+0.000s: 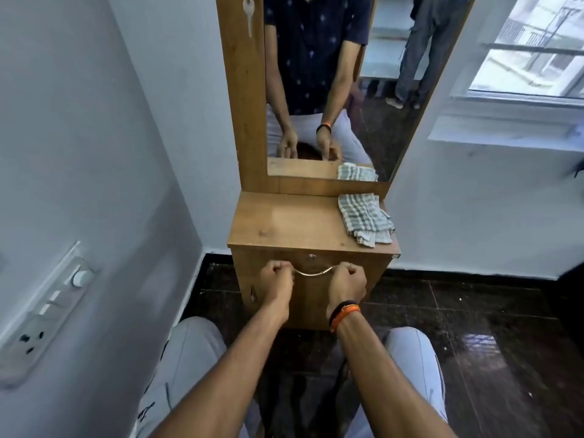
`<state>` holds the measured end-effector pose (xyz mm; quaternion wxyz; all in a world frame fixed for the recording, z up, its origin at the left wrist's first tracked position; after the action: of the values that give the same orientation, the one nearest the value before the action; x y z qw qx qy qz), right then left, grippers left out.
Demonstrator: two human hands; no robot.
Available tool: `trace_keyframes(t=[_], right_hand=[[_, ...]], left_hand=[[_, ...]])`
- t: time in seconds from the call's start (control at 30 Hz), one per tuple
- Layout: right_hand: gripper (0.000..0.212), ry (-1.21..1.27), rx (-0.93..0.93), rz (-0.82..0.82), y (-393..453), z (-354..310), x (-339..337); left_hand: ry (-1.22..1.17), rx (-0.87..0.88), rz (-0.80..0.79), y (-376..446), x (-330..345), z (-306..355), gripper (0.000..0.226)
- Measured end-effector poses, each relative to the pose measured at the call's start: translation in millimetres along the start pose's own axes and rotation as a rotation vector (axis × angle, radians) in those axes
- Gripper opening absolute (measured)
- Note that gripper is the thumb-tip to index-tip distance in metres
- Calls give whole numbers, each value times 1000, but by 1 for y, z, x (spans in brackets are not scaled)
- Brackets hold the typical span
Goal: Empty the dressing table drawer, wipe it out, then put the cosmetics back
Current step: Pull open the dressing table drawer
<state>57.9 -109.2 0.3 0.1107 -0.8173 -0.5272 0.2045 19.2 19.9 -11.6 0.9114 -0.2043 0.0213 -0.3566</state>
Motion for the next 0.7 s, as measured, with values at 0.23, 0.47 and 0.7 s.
trace_keyframes(t=[0.23,0.47,0.7], right_hand=[[19,197,447,-354,14,25,22],[15,224,470,-374,20,27,41],[14,239,400,-234,-2,41,24]], left_hand=[[-254,-496,-74,23,4,-31,16],[-383,-561,-148,21,23,-32,27],[-456,-605,-133,6,11,-46,23]])
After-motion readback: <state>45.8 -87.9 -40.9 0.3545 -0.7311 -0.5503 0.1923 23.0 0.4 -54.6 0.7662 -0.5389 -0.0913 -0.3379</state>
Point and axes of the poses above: each hand's wrist, its own y-axis towards the middle knuckle, its own x-axis out of the palm, z = x × y, the point moved 3 cm from there along y, towards the middle knuckle, and after that the axes turned 6 degrees about -y, right-handed, at the moved point
